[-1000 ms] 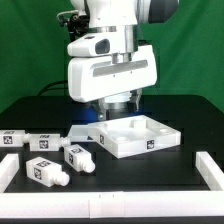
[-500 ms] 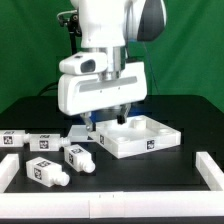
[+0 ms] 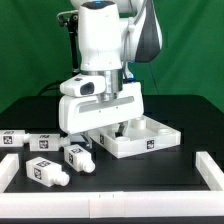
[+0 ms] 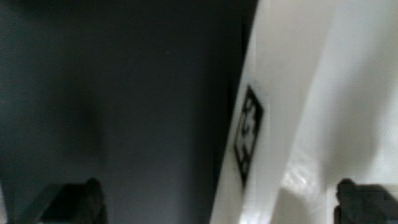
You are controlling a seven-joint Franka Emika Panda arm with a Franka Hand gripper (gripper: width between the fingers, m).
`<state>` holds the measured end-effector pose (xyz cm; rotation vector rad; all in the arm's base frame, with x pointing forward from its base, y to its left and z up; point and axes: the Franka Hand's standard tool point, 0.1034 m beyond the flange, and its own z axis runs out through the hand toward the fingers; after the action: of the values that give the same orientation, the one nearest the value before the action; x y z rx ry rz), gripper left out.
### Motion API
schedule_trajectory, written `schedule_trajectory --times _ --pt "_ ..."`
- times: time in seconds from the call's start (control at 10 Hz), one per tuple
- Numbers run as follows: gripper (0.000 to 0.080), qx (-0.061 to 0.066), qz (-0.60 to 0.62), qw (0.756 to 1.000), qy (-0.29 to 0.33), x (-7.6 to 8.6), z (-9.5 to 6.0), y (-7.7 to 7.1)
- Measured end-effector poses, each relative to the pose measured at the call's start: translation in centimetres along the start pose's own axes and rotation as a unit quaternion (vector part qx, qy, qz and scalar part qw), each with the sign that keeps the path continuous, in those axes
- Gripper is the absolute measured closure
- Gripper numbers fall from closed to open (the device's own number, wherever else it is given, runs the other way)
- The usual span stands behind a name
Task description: Assemble one leg
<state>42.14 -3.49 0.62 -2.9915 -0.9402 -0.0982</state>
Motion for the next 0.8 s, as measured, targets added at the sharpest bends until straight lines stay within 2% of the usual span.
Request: schedule_trajectory --times 0.2,0.3,0.4,0.6,0.8 --pt "0.0172 0.000 0.000 1.000 0.000 0.01 0.00 0.03" --pt "0.0353 0.000 0.000 1.000 0.000 0.01 0.00 0.03" --pt "0.0353 0.000 0.000 1.000 0.000 0.01 0.00 0.03" --pt "0.0720 0.000 0.001 1.000 0.000 0.02 0.01 0.03" --pt "0.0745 -0.002 0.070 0.998 0.004 -0.13 -0.76 0.42"
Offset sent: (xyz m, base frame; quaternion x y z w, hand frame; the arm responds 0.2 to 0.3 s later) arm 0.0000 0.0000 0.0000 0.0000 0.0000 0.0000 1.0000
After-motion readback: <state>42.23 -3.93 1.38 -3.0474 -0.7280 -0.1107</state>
